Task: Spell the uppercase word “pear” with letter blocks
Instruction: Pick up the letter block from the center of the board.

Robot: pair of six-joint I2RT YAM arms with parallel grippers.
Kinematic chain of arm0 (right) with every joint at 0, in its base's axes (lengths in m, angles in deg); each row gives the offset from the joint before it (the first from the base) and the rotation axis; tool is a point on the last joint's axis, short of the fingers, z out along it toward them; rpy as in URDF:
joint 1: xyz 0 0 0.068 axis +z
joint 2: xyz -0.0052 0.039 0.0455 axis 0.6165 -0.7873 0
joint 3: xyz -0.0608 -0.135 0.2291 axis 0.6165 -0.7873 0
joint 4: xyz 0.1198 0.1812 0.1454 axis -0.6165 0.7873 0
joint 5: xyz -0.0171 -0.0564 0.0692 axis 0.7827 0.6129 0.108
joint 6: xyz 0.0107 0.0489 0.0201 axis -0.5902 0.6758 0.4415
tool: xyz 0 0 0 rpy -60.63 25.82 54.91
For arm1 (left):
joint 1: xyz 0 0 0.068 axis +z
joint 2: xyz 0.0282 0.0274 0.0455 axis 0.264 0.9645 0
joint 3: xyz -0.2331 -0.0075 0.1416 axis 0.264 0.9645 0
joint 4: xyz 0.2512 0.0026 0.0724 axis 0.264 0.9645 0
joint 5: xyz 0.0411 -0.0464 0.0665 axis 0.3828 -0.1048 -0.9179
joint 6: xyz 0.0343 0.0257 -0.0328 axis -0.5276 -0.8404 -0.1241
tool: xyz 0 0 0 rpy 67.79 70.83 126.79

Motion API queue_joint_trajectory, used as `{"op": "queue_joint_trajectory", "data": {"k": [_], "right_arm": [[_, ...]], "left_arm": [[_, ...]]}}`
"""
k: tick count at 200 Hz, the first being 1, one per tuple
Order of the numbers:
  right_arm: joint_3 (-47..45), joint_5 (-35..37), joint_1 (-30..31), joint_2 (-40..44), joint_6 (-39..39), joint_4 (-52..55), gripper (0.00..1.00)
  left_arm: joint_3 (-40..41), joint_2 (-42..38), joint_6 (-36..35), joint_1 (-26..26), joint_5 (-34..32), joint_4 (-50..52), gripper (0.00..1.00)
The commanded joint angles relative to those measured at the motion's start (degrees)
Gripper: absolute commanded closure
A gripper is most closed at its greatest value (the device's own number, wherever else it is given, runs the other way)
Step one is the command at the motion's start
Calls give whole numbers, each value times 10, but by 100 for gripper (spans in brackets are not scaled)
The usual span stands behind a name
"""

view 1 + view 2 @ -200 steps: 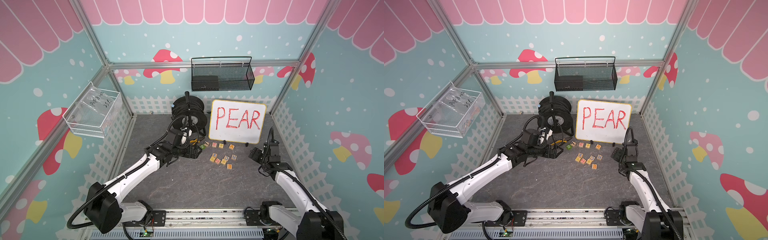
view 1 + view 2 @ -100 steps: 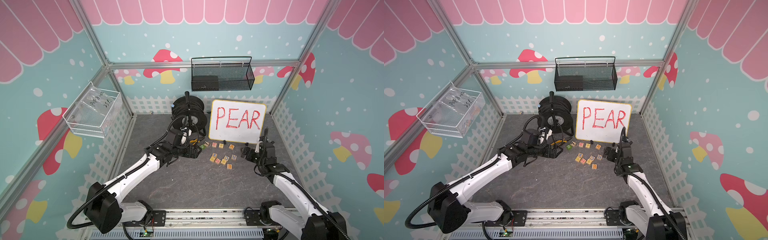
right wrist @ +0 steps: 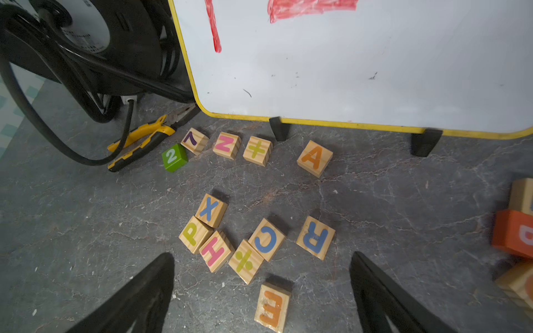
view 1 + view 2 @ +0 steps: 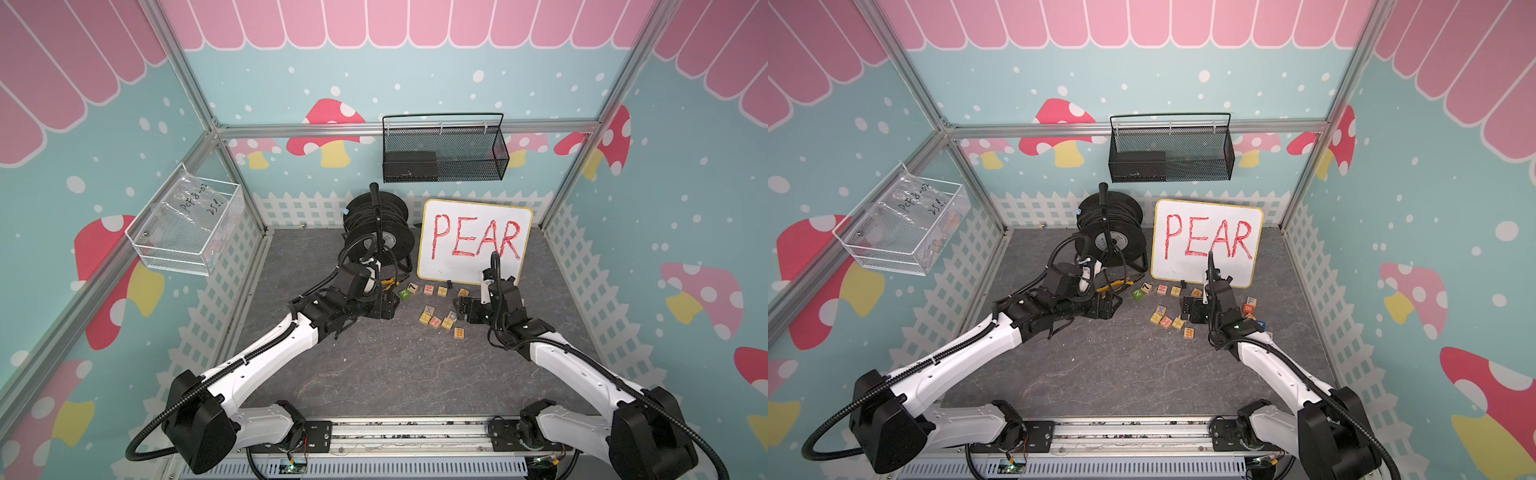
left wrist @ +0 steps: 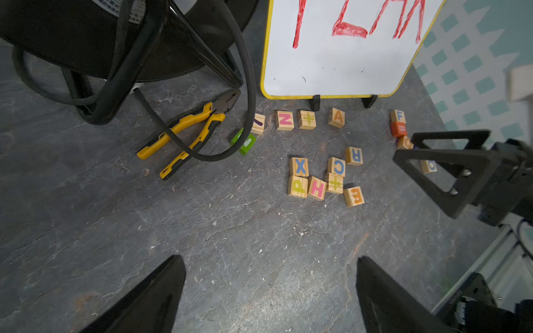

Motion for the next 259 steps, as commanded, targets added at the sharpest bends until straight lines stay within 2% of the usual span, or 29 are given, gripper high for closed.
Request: {"op": "queue_joint_trajectory", "data": {"k": [1,41,71,126,176,237,259], "right_arm": [[-12,34,4,59,4,9,4],[-32,47,4,155,11,64,3],[-46,36,4,203,-7,96,3],[-43,33,4,250,-53,131,2],[-58,38,4,289,-51,132,1],[-60,36,4,284,-55,127,0],[-60,38,4,283,-55,126,0]], "left_arm": [[-26,20,4,-44,-86,34,7],[-48,78,100,-97,-163,37,11],[-88,154,130,-136,-211,39,13],[-186,309,189,-154,-244,70,22],[-245,396,167,-158,-205,73,26],[-269,436,140,-155,-197,62,29],[-270,446,137,-146,-167,55,32]]}}
